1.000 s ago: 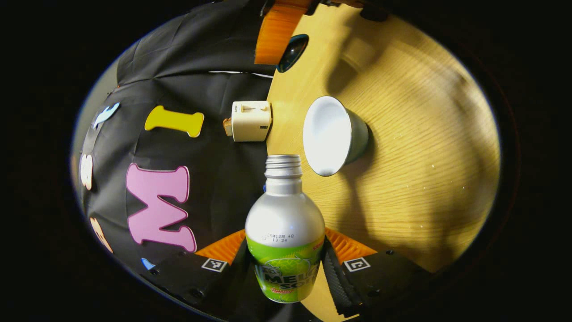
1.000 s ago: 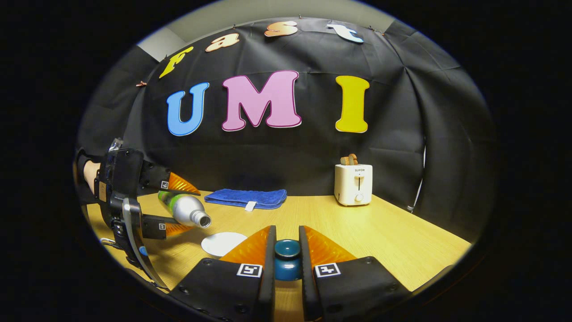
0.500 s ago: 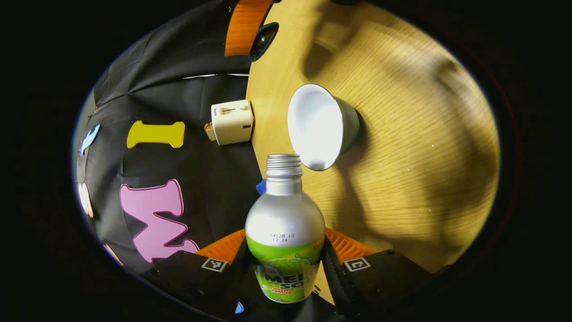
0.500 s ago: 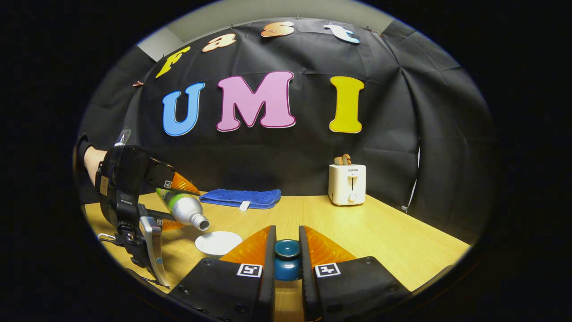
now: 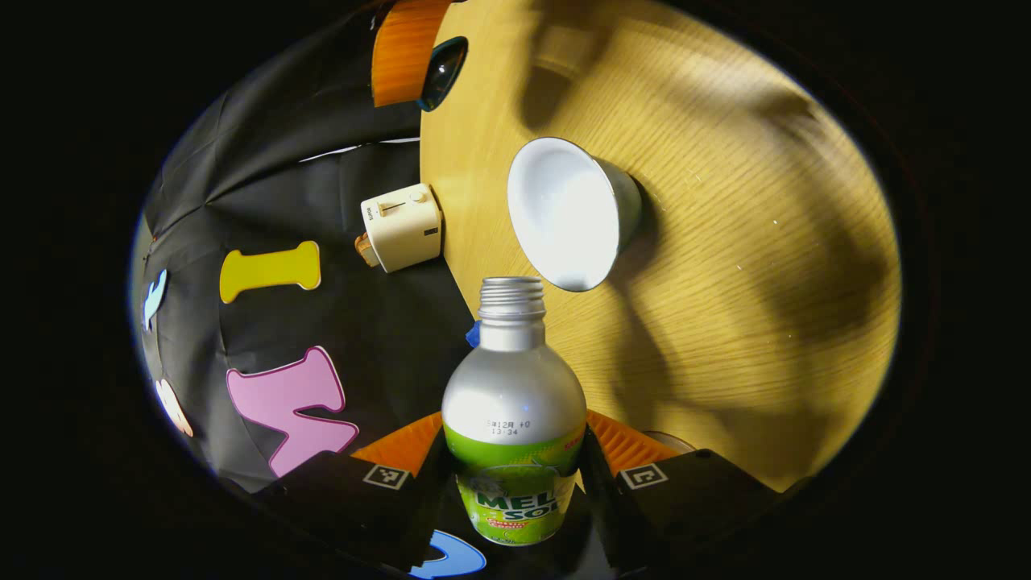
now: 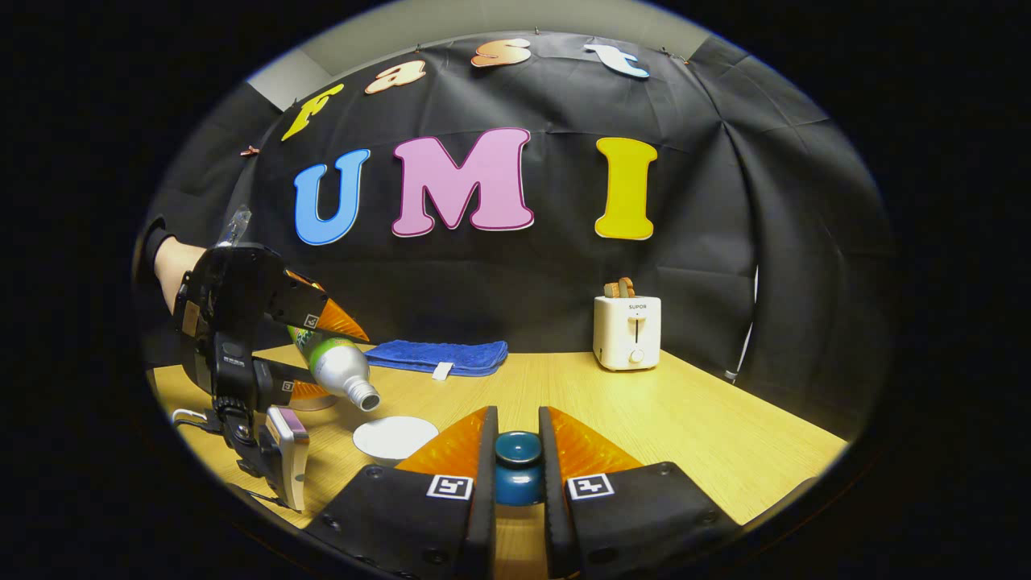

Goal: Open the teacup lid with one hand, grasp the water bottle and pour water into the teacup with the other hand; after pouring, place the water bottle on the coaster and then close the teacup lid.

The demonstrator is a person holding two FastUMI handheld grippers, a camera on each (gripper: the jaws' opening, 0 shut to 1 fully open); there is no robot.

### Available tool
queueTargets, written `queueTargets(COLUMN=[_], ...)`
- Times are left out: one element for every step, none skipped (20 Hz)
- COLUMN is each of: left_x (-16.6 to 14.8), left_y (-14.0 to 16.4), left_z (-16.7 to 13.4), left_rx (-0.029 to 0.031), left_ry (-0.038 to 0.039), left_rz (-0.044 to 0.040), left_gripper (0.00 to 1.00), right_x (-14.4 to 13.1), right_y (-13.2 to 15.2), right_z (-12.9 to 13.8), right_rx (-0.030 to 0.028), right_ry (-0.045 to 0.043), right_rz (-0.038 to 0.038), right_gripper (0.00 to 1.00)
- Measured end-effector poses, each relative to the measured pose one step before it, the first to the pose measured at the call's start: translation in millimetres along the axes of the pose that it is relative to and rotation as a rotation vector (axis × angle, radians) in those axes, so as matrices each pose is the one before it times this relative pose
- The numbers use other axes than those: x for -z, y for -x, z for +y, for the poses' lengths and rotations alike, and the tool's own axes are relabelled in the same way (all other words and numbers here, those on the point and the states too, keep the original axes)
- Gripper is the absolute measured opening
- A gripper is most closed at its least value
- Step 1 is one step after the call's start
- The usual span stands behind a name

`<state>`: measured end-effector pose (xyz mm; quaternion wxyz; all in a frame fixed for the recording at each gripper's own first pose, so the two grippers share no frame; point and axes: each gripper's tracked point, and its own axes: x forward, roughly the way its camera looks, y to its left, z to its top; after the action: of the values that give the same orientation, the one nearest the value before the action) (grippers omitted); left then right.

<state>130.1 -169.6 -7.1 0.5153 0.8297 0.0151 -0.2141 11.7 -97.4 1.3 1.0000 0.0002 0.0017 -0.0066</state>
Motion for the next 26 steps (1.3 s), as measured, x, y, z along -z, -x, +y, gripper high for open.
queueTargets(left_x=[-0.22,0.12,-0.49,0.57,-1.18,-0.46,-0.93,0.06,0.27,0.73,0.47,0.17,-0.32,0.55,0.5,1.3,-0.11,0.74,0.44,0.61,-0.07,0.6,0.54,0.27,-0.46,0.33], left_y=[-2.06,-1.2,-0.09,1.38,-0.15,0.83,-0.12,0.23,0.48,0.18,0.21,0.5,0.27,-0.19,0.01,0.83,0.71,-0.73,0.46,1.9,-0.34,0.06,-0.06,0.81,0.12,0.72], left_z=[-0.27,0.97,1.44,2.14,0.78,2.04,1.16,1.19,1.4,2.01,1.19,2.34,0.51,1.31,0.8,2.37,0.7,2.71,1.85,1.46,-0.02,1.08,0.76,1.22,0.92,1.24], left_rx=[0.00251,0.00187,-0.00044,-0.00252,-0.00089,-0.00202,-0.00221,0.00003,-0.00147,-0.00112,-0.00035,-0.00268,0.00046,-0.0011,0.00037,0.00057,-0.0003,-0.00236,-0.00275,-0.00135,0.00156,0.00111,-0.00043,-0.0012,-0.00395,-0.00076], left_ry=[-0.01223,-0.01404,-0.01075,-0.00812,-0.00753,-0.00787,-0.0074,-0.00934,-0.01079,-0.01065,-0.01134,-0.00881,-0.00715,-0.00802,-0.01051,-0.01054,-0.01381,-0.01735,-0.01502,-0.01006,-0.00861,-0.00953,-0.00823,-0.00677,-0.00453,-0.00304], left_rz=[0.00188,0.00196,0.00107,-0.00157,0.00031,0.00041,-0.0003,0.00313,0.00341,0.00334,0.00462,0.00167,0.0008,0.00151,0.00491,0.00412,-0.00114,0.00215,0.00175,0.00059,0.00193,0.00299,0.00243,0.00221,0.00102,0.00101], left_gripper=[0.8,0.8,0.8,0.8,0.8,0.8,0.8,0.8,0.8,0.8,0.8,0.8,0.8,0.8,0.8,0.8,0.8,0.8,0.8,0.8,0.8,0.8,0.8,0.8,0.8,0.8], right_x=[0.07,0.02,-0.14,-0.08,0.01,-0.12,0.47,0.01,-0.02,-0.59,0.31,0.08,0.42,-0.68,-0.02,-0.03,0.03,0.01,0.14,-0.1,-0.14,-0.36,0.42,0.02,0.01,0.06], right_y=[0.19,0.12,0.0,0.04,0.0,-0.16,0.21,0.36,-0.27,0.67,-0.16,-0.27,-0.1,0.29,0.03,-0.02,0.44,0.14,-0.31,0.17,-0.17,0.4,-0.35,-0.54,0.27,0.23], right_z=[0.0,0.29,0.03,-0.05,0.11,-0.06,0.53,1.21,0.38,-0.45,-0.05,0.07,-0.06,-0.29,0.26,0.01,0.26,-0.05,0.14,0.1,-0.2,-0.08,0.06,0.07,-0.11,-0.04], right_rx=[0.00012,-0.00017,0.00006,-0.00004,-0.00011,-0.00086,-0.0031,-0.0033,-0.00214,-0.00027,0.00022,0.00011,0.00002,0.00006,-0.00001,0.00001,-0.00018,-0.00003,-0.00013,-0.00002,-0.00004,-0.00009,-0.00002,0.0,-0.00016,0.00003], right_ry=[-0.00011,0.00015,-0.00014,0.00015,-0.00002,-0.00009,-0.00007,-0.00023,-0.00002,-0.00009,0.00017,-0.00005,0.00004,-0.00008,0.00007,-0.00009,0.00014,-0.00004,0.00002,-0.00004,-0.00005,-0.00002,0.00008,0.00001,-0.00002,-0.00002], right_rz=[-0.00028,0.00038,-0.00027,0.00012,-0.00003,-0.0001,0.00025,0.0,0.00006,0.00004,-0.00014,0.00016,-0.00007,0.0003,-0.00016,0.00015,0.00013,0.00005,0.00001,0.00015,-0.00014,0.00008,0.0,0.00005,0.0,0.00009], right_gripper=[0.28,0.28,0.28,0.28,0.28,0.28,0.28,0.28,0.28,0.28,0.28,0.28,0.28,0.28,0.28,0.28,0.28,0.28,0.28,0.28,0.28,0.28,0.28,0.28,0.28,0.28])
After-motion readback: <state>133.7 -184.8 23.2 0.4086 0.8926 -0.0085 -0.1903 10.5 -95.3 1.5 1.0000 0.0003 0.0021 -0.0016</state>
